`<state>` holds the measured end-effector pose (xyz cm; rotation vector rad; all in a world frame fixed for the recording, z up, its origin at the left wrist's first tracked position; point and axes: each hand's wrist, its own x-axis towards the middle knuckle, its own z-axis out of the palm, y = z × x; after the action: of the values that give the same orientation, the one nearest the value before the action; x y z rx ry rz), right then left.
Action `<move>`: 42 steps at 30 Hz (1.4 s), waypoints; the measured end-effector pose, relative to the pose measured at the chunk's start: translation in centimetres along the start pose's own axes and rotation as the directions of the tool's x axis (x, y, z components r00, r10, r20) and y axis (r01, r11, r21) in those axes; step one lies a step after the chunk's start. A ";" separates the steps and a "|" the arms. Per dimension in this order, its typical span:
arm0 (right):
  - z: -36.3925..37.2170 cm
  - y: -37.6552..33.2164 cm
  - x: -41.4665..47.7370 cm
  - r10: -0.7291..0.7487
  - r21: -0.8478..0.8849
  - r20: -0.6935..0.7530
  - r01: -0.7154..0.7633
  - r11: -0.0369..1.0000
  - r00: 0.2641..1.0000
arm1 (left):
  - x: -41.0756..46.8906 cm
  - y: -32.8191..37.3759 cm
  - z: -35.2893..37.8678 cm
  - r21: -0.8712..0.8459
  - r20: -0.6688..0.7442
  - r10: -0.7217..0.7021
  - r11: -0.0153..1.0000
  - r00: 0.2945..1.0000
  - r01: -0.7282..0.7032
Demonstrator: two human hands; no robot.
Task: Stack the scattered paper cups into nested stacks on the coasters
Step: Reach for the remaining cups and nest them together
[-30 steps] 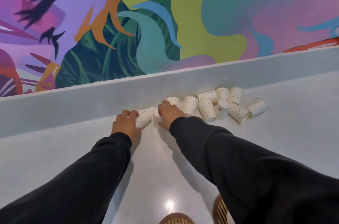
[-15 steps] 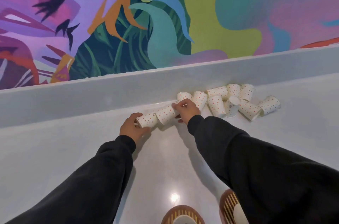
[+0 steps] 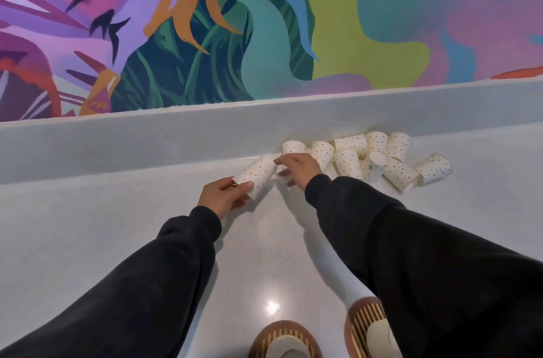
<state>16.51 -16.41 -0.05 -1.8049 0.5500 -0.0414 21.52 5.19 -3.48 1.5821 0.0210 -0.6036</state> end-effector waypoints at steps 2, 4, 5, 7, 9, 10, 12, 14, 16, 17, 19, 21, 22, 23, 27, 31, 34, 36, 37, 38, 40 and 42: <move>-1.2 0.5 1.3 -0.249 -0.549 0.052 0.236 0.802 0.967 | 0.1 -0.5 -0.4 -0.109 -0.028 -0.062 0.992 0.998 0.059; -2.2 0.6 2.3 -0.316 -0.880 0.227 0.333 0.340 0.921 | 0.1 -1.0 -0.7 -0.172 -0.038 -0.112 0.980 0.993 0.104; -2.6 0.5 2.7 -0.291 -0.922 0.305 0.358 0.149 0.907 | 0.1 -1.2 -0.8 -0.192 -0.038 -0.127 0.974 0.991 0.117; -2.8 0.4 3.3 -0.214 -0.919 0.394 0.386 -0.078 0.894 | 0.0 -1.6 -1.0 -0.241 -0.034 -0.163 0.959 0.986 0.150; -2.7 0.6 3.7 -0.178 -0.909 0.414 0.394 -0.137 0.893 | -0.1 -2.1 -1.1 -0.286 -0.027 -0.194 0.942 0.981 0.178; -2.5 0.8 3.8 -0.170 -0.905 0.422 0.401 -0.144 0.891 | -0.1 -2.3 -1.1 -0.300 -0.020 -0.204 0.935 0.979 0.189; -1.9 1.0 4.3 -0.159 -0.890 0.449 0.423 -0.172 0.880 | -0.2 -2.8 -1.2 -0.306 -0.015 -0.204 0.933 0.979 0.190; -1.5 0.9 4.6 -0.163 -0.885 0.456 0.425 -0.191 0.875 | -0.2 -3.2 -1.2 -0.322 -0.032 -0.193 0.931 0.981 0.172; -1.3 0.8 5.0 -0.175 -0.874 0.473 0.436 -0.212 0.863 | -0.2 -3.3 -1.3 -0.352 -0.042 -0.196 0.920 0.980 0.169; -1.2 0.7 5.3 -0.181 -0.865 0.490 0.449 -0.225 0.853 | -0.3 -3.3 -1.4 -0.365 -0.043 -0.201 0.915 0.979 0.172; -1.1 0.6 5.6 -0.228 -0.852 0.519 0.480 -0.209 0.824 | -0.4 -3.2 -1.7 -0.389 -0.032 -0.215 0.902 0.976 0.186; -1.0 0.2 5.8 -0.298 -0.853 0.519 0.509 -0.117 0.801 | -0.4 -3.2 -2.0 -0.412 -0.028 -0.218 0.892 0.976 0.187; -1.1 -0.1 5.7 -0.342 -0.858 0.488 0.514 -0.018 0.803 | -0.4 -3.2 -2.1 -0.429 -0.029 -0.220 0.884 0.975 0.186; -1.2 -0.5 5.5 -0.377 -0.853 0.428 0.505 0.130 0.821 | -0.3 -3.2 -2.3 -0.445 -0.031 -0.221 0.876 0.975 0.184; -1.6 -1.8 4.6 -0.259 -0.330 -0.043 0.231 0.915 0.965 | -0.4 -2.9 -2.4 -0.490 -0.026 -0.227 0.852 0.973 0.185; -2.1 -1.9 3.9 0.155 0.367 -0.010 -0.140 0.920 0.988 | -0.6 -2.5 -1.8 -0.516 0.003 -0.222 0.835 0.975 0.192; -1.5 -0.9 2.5 0.179 0.443 0.075 -0.194 0.875 0.981 | -0.8 -2.0 -0.7 -0.523 0.039 -0.214 0.828 0.976 0.203; -0.7 -0.1 1.5 0.181 0.423 0.124 -0.217 0.880 0.976 | -0.7 -1.7 0.1 -0.508 0.069 -0.191 0.838 0.979 0.199; -0.3 0.2 1.0 0.181 0.386 0.161 -0.231 0.893 0.970 | -0.6 -1.6 0.6 -0.486 0.084 -0.184 0.850 0.979 0.201; 0.1 0.5 0.6 0.177 0.343 0.200 -0.238 0.908 0.964 | -0.5 -1.6 1.0 -0.465 0.094 -0.181 0.861 0.979 0.204; 0.4 1.1 0.2 0.133 0.238 0.246 -0.192 0.952 0.960 | -0.5 -1.6 1.6 -0.445 0.105 -0.180 0.871 0.978 0.208; -0.4 1.6 0.5 0.022 -0.017 0.257 -0.018 1.000 0.966 | -0.4 -1.9 1.7 -0.446 0.110 -0.196 0.866 0.974 0.225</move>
<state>16.27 -17.26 -1.53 -1.7844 0.3827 0.2093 19.88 3.93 -5.06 1.1070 0.2764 -0.7563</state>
